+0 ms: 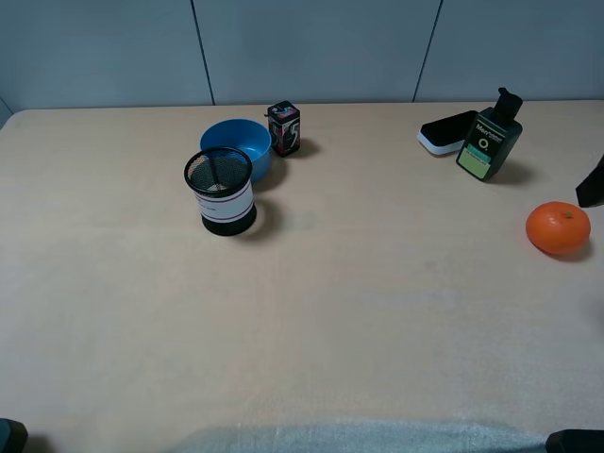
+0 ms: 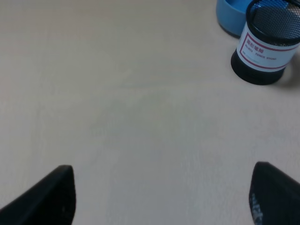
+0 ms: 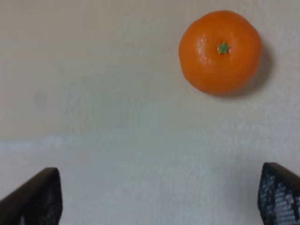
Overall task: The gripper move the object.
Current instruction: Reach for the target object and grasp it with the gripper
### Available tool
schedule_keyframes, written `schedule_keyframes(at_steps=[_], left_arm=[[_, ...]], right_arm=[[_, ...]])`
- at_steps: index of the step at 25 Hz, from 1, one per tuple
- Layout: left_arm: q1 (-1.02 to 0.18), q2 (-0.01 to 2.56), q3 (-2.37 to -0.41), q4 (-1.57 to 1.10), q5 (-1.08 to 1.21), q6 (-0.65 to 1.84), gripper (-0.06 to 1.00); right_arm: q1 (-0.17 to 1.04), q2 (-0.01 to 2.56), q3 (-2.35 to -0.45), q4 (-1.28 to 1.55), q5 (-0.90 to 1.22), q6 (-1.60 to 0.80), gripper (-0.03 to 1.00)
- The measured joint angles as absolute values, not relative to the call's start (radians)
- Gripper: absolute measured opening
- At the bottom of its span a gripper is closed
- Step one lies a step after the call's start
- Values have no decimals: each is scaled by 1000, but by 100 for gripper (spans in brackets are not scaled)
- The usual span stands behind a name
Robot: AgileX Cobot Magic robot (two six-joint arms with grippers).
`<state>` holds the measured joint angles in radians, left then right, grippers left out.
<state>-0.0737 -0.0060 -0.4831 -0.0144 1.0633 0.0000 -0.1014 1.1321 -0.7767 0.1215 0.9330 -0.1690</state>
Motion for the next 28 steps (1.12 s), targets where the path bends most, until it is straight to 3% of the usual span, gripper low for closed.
schedule_keyframes(at_steps=[15,28], left_arm=[[-74,-6,-483,-14,1063,0,75],[-74,-6,-483,-14,1063,0,75]], right_arm=[[-101,1488,-829,82,772,-169,63],[-148,1536,-831,80,713,-169,63]])
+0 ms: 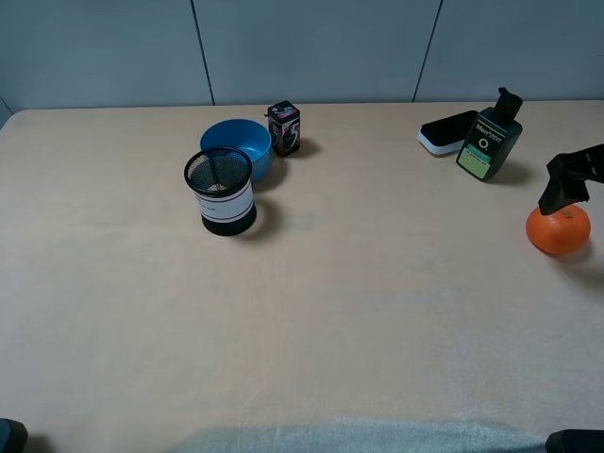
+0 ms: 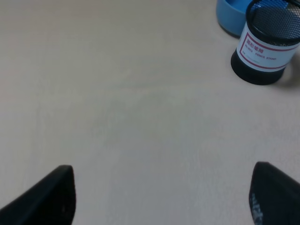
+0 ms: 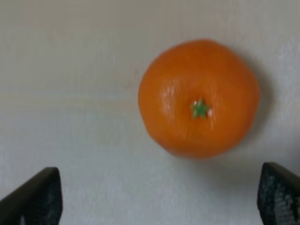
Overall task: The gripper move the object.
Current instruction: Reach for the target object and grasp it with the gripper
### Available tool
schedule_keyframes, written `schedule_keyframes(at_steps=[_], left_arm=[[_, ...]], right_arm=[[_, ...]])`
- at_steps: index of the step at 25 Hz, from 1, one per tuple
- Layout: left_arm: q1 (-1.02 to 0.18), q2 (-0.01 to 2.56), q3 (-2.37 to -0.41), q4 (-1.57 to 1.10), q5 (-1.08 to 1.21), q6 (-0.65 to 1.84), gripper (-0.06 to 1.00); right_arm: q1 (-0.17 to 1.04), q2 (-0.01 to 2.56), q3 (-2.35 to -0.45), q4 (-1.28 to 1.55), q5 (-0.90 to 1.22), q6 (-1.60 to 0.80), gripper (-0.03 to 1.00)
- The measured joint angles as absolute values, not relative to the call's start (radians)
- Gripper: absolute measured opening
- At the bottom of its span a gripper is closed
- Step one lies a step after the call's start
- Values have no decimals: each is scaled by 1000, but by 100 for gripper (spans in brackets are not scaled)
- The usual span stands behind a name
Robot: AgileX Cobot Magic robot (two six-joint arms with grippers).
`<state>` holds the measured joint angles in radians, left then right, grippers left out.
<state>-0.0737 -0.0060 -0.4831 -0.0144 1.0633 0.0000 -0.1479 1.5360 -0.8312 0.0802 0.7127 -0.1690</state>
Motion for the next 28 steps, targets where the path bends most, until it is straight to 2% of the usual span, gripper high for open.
schedule_keyframes(at_steps=[28], left_arm=[[-74,-6,-483,-14,1063,0,75]], right_arm=[[-149,1786,-932,18,665,-156,63]])
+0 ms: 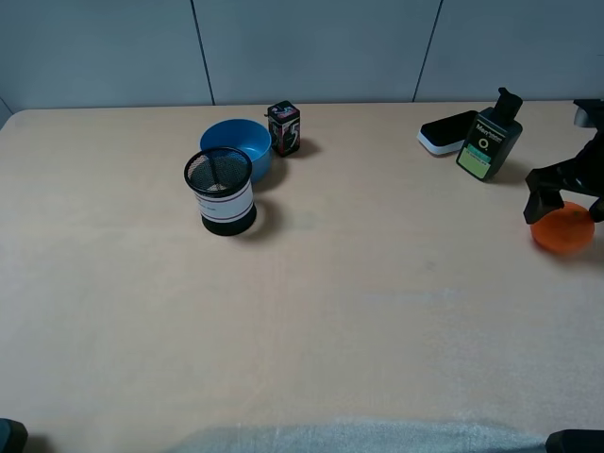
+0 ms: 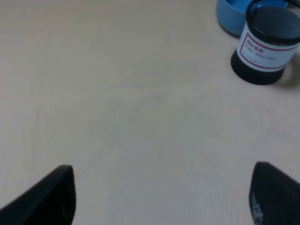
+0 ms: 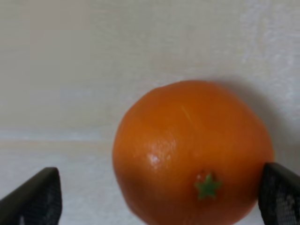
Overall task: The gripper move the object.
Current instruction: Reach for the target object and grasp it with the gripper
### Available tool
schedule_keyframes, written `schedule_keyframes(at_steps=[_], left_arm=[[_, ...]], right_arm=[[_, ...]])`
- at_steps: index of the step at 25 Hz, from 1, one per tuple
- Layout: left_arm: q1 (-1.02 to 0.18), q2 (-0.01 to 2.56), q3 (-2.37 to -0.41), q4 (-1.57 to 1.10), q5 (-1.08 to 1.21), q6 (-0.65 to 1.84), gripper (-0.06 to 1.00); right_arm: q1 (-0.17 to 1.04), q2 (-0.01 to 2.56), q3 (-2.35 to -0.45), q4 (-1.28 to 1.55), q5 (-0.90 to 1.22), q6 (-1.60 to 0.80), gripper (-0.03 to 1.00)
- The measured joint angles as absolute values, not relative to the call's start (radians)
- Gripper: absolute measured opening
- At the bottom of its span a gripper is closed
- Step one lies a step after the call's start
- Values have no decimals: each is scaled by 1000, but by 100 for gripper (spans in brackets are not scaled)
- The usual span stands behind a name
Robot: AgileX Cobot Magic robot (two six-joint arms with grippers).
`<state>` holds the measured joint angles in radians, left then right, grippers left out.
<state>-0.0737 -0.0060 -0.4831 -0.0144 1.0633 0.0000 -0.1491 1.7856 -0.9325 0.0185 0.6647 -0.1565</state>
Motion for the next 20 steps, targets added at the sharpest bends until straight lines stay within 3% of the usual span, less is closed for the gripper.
schedule_keyframes(at_steps=[20], left_arm=[[-74,-6,-483,-14,1063,0,75]], right_arm=[[-185,1796,-932,7,665,-131,63]])
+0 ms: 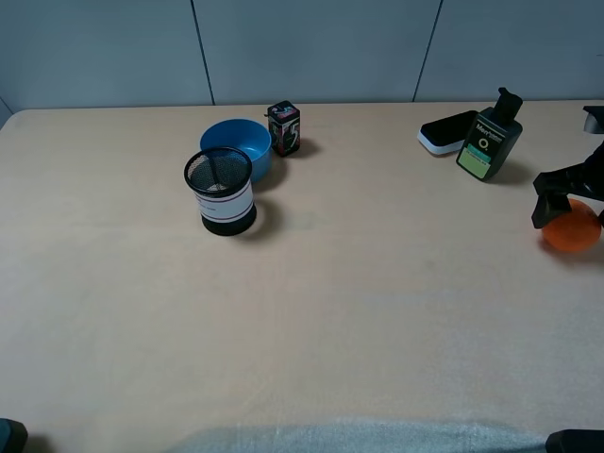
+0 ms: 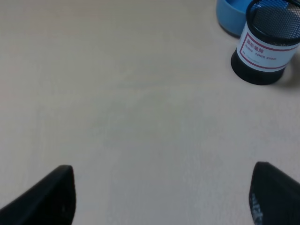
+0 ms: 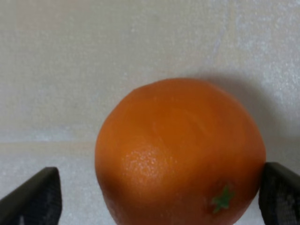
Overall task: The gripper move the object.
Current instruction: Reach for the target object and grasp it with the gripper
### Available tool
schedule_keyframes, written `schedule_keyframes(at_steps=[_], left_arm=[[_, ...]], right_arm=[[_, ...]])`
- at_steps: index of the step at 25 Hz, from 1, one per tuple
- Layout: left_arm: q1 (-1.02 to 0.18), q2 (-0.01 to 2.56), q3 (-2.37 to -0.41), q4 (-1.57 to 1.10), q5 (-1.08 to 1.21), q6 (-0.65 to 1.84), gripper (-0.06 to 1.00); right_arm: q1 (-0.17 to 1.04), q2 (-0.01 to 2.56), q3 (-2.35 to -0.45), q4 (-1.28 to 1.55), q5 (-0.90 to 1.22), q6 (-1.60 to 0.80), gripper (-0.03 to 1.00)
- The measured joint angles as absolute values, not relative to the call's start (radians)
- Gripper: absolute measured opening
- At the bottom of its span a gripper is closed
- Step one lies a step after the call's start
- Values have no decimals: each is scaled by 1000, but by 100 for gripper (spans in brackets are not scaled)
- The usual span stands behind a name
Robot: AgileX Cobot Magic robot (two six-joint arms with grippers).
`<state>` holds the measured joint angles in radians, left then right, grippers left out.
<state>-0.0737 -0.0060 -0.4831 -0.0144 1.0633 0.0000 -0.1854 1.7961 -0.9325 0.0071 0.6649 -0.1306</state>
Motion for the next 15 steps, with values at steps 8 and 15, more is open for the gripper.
schedule_keyframes(at_steps=[8,15], left_arm=[[-74,-6,-483,-14,1063,0,75],[-74,-6,-483,-14,1063,0,75]], right_arm=[[-185,1797,-932,-10,680,-120,63],[-185,1800,-932,-23,669,-109,64]])
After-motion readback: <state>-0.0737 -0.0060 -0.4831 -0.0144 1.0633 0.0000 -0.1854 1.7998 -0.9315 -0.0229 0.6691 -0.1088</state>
